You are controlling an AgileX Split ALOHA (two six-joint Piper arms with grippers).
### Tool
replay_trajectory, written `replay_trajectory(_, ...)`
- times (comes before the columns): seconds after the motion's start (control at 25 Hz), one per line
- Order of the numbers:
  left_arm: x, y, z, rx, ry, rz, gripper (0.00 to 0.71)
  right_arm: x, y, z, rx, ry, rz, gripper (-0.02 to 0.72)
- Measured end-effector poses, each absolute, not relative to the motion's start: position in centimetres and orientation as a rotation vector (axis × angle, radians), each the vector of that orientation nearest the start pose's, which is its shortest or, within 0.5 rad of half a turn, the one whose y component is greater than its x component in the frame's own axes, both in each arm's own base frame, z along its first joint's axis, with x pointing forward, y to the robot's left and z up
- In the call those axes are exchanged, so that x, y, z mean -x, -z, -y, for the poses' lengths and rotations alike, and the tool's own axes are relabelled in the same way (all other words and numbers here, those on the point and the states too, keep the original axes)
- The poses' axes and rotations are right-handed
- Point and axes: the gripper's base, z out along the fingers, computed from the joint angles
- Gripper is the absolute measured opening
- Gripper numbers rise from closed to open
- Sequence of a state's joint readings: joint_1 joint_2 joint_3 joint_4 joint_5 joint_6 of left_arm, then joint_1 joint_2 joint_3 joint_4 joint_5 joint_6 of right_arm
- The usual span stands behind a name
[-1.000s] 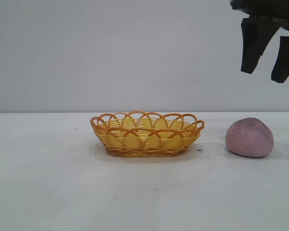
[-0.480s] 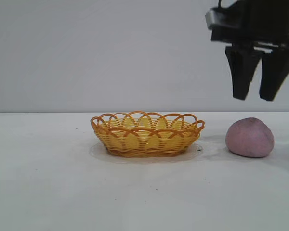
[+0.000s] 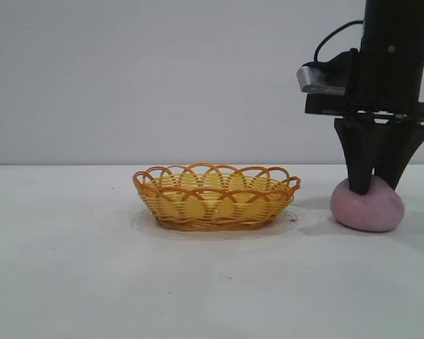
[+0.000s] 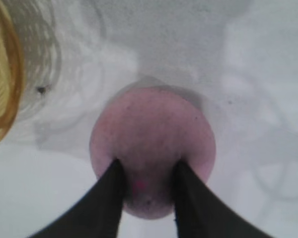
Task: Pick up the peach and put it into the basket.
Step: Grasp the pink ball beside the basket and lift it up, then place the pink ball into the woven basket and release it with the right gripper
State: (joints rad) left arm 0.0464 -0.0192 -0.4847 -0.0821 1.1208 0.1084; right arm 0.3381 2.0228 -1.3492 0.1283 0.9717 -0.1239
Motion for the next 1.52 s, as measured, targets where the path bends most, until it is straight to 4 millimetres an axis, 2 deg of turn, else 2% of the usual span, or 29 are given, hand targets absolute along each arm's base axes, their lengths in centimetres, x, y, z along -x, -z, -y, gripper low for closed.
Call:
replay_trajectory(0.12,0.8,-26.8,0.7,-0.072,0.006,-2.096,0.54,-35.7,-14.9,-13.6,0.637,-0.168,-3.064,0.055)
replay_trajectory(0.16,0.8,-26.8,0.7,-0.072,0.006,-2.096,0.54,-35.8,-14.9,-13.6,0.652,-0.169,-3.057,0.06)
replay_trajectory(0.2,0.8,-26.8,0.7,-0.072,0.006,-2.096,0.54,-35.9,-15.0,-13.6,0.662,-0.169,-3.053,0.0)
replay_trajectory(0.28,0.8,-26.8,0.7,-0.072,0.006,-2.096,0.54,-36.1,-15.6,-13.7,0.686,-0.162,-3.057,0.0)
replay_trajectory(0.4,0.8,-26.8,0.7,-0.072,0.006,-2.096,0.54,-37.1,-17.6,-13.9,0.719,-0.145,-3.046,0.0)
replay_trajectory(0.6,0.8,-26.8,0.7,-0.072,0.006,-2.096,0.54,-39.2,-23.0,-14.7,0.719,-0.166,-2.945,0.0)
replay_trajectory(0.72,0.8,-26.8,0.7,-0.072,0.006,-2.096,0.54,-40.0,-25.9,-15.8,0.694,-0.287,-2.848,0.0)
replay_trajectory(0.84,0.8,-26.8,0.7,-0.072,0.006,-2.096,0.54,-39.5,-27.2,-18.0,0.764,-0.362,-2.79,0.0)
replay_trajectory(1.0,0.8,-26.8,0.7,-0.072,0.006,-2.096,0.54,-37.6,-26.8,-21.8,0.922,-0.385,-2.768,0.0)
replay_trajectory(1.16,0.8,-26.8,0.7,-0.072,0.006,-2.096,0.54,-36.8,-24.3,-24.5,1.025,-0.382,-2.8,0.0)
replay_trajectory(1.4,0.8,-26.8,0.7,-0.072,0.006,-2.096,0.54,-37.2,-20.3,-25.6,1.073,-0.363,-2.876,0.0)
replay_trajectory(1.52,0.8,-26.8,0.7,-0.072,0.006,-2.096,0.54,-37.3,-19.3,-25.7,1.083,-0.362,-2.898,0.0)
